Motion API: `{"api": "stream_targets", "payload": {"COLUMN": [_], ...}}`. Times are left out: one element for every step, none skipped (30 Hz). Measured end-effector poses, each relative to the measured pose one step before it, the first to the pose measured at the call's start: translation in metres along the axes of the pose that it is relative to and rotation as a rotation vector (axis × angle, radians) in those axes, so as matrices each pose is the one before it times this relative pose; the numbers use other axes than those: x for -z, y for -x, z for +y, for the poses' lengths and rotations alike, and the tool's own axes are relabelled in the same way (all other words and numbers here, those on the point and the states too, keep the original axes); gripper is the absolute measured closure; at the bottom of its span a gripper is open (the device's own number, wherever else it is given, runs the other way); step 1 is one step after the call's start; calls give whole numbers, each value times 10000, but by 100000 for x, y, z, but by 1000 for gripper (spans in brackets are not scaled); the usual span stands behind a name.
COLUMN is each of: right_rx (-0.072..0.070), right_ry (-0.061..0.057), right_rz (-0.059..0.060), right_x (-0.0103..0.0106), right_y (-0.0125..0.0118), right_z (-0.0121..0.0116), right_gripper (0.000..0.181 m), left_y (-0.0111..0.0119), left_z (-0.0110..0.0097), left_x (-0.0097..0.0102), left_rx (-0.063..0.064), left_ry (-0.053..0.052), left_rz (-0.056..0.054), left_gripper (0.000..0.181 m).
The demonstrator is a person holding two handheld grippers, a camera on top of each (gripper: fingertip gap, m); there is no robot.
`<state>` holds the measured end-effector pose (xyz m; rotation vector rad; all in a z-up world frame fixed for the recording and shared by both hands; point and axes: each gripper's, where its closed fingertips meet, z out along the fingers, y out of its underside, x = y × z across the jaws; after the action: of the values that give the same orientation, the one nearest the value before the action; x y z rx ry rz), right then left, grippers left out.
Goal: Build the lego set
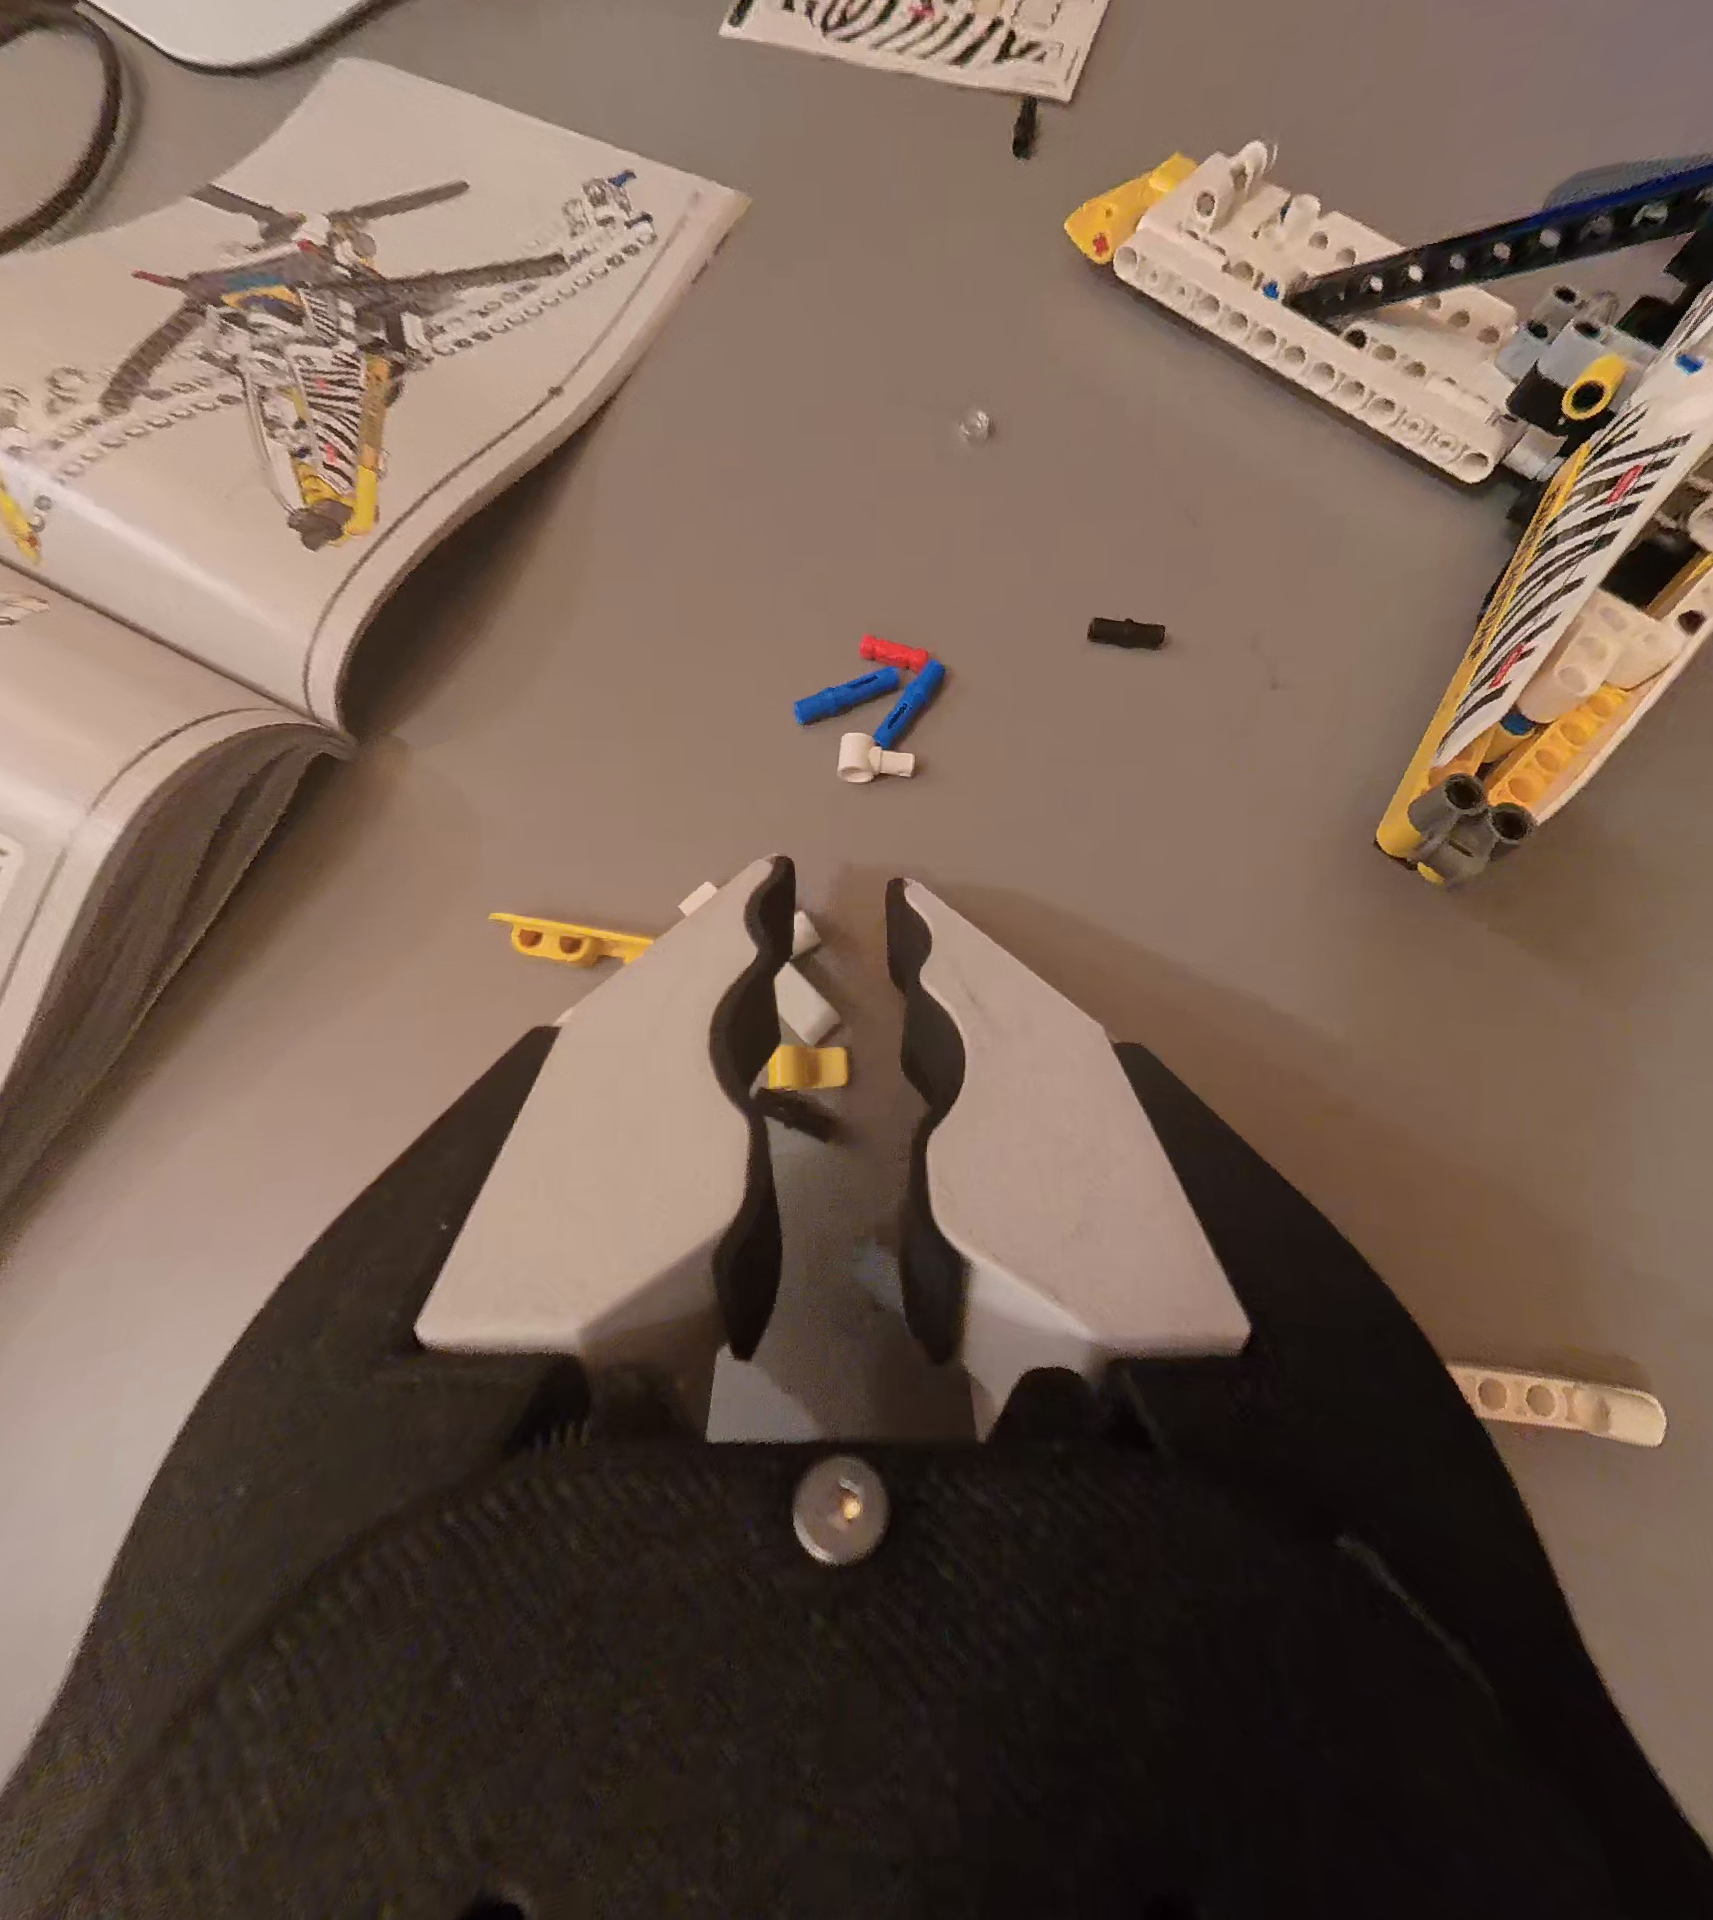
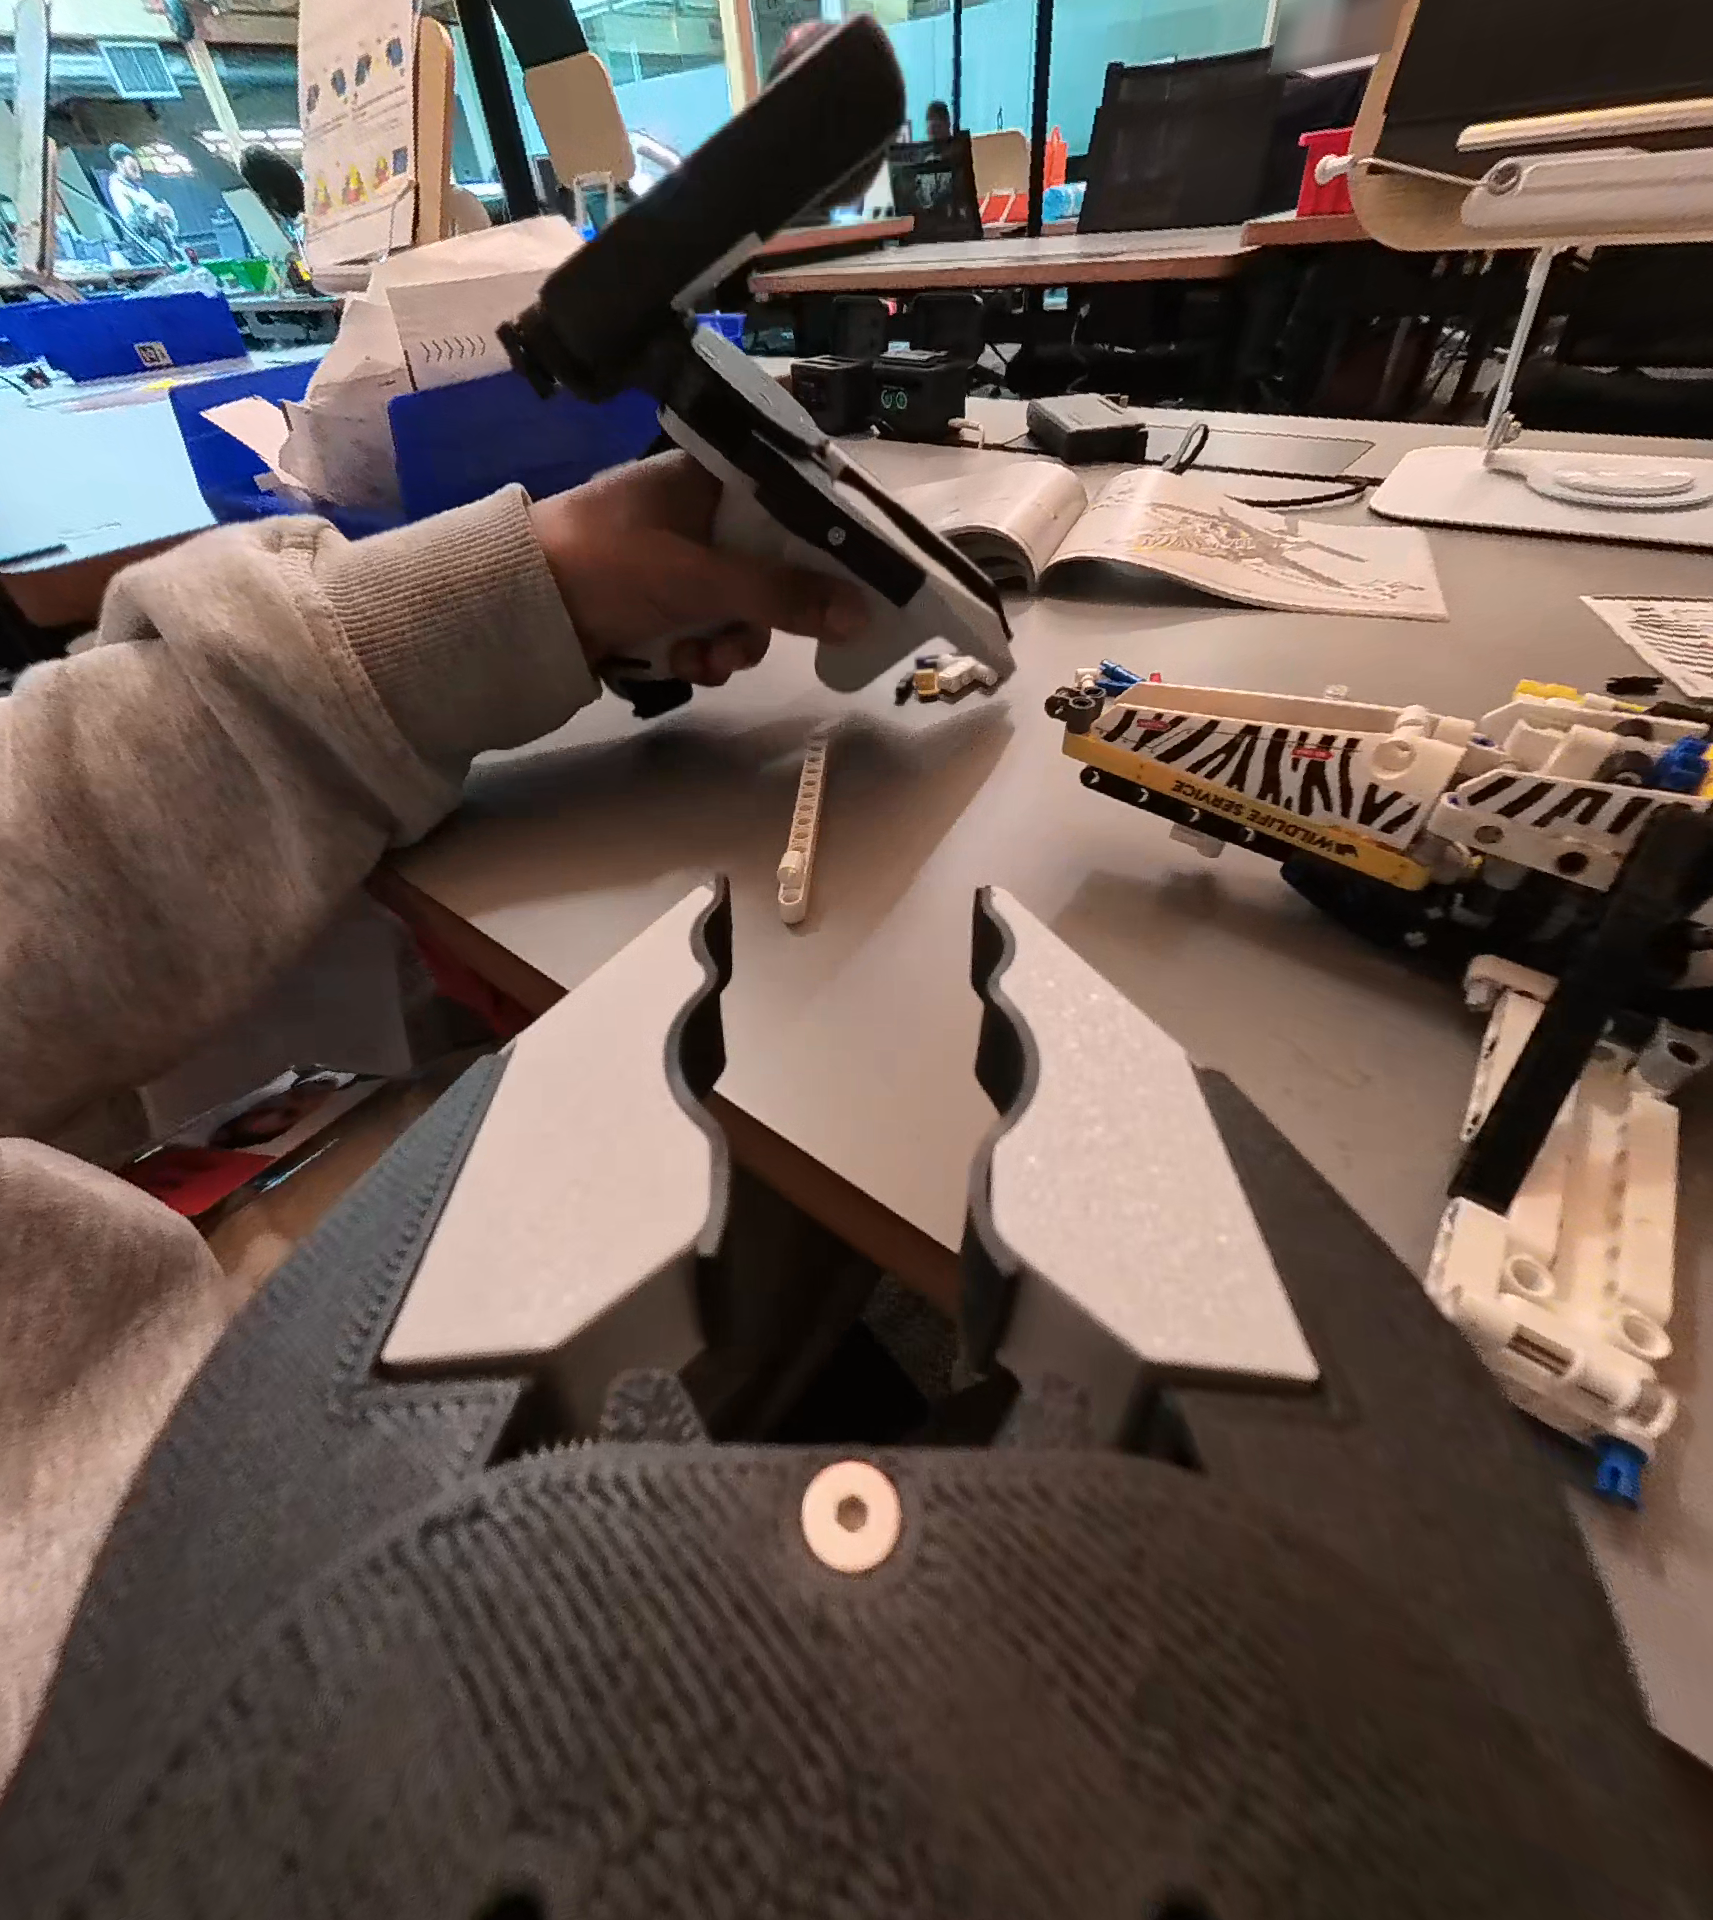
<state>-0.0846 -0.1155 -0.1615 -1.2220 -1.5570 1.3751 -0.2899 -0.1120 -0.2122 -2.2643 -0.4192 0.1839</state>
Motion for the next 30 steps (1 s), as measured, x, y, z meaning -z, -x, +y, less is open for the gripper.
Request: {"api": "stream_targets", "payload": {"right_rx": [-46,-46,-39,-26,-16,-6,0,2,1,-7,-18,-25,-27,-23,-14,-2,12,31,60,104,167,234,284,348,424,484,539,593,599,589], "right_ry": [7,11,4,-8,-14,-11,-8,-6,-8,-11,-15,-20,-20,-20,-18,-10,1,7,20,33,35,17,-28,-89,-147,-184,-224,-252,-243,-223], "right_rz": [-39,-47,-50,-42,-22,-7,3,10,14,15,9,0,-7,-6,-7,-5,2,14,38,83,144,225,308,369,378,390,409,390,369,298], "right_x": [-28,-42,-29,-20,4,21,29,53,51,58,46,36,38,28,19,15,-6,6,16,20,53,89,117,128,112,37,-42,-147,-275,-391], "right_y": [12,18,32,39,14,13,-14,-27,-34,-58,-45,-39,-28,-4,-1,17,19,3,-41,-124,-232,-381,-505,-580,-558,-532,-508,-439,-351,-183], "right_z": [80,71,56,13,11,-1,-6,-10,-2,-7,-16,-25,-36,-34,-42,-30,-17,-16,-18,-41,-115,-227,-407,-624,-810,-957,-1092,-1161,-1122,-1043], "right_gripper": [136,137,137,137,137,137,137,137,137,137,137,137,137,137,137,137,137,137,137,137,137,137,135,133,133,132,131,132,135,142], "left_y": [89,151,268,227,107,-60,-204,-231,-110,-199,-128,-29,-89,-93,-26,-65,-173,-248,-433,-704,-1023,-1239,-1346,-1342,-1200,-1095,-1132,-1276,-1586,-1865], "left_z": [-70,65,179,190,245,255,-104,191,237,129,-51,10,43,-26,-135,-215,-302,-432,-625,-748,-876,-969,-972,-836,-515,-178,88,191,113,-14], "left_x": [138,50,-27,-89,-146,-151,-10,-72,-87,-22,40,28,39,75,113,168,234,316,419,513,593,625,595,486,290,65,-143,-295,-401,-450], "left_rx": [8,2,-6,-19,9,36,51,56,-1,-104,-75,-58,-48,-14,29,66,145,237,368,515,610,682,688,637,507,330,215,207,194,171], "left_ry": [-39,29,75,56,88,92,-105,132,176,85,-39,9,43,-2,-87,-149,-198,-280,-393,-456,-515,-569,-577,-509,-342,-192,-76,-41,-125,-211], "left_rz": [40,1,-84,-74,-10,80,141,160,63,92,27,-23,33,58,29,76,185,275,435,633,834,950,975,904,731,571,532,608,798,985], "left_gripper": [165,164,163,163,163,163,163,165,167,170,172,173,173,173,173,173,173,173,173,173,173,173,173,173,174,174,174,174,174,174]}}
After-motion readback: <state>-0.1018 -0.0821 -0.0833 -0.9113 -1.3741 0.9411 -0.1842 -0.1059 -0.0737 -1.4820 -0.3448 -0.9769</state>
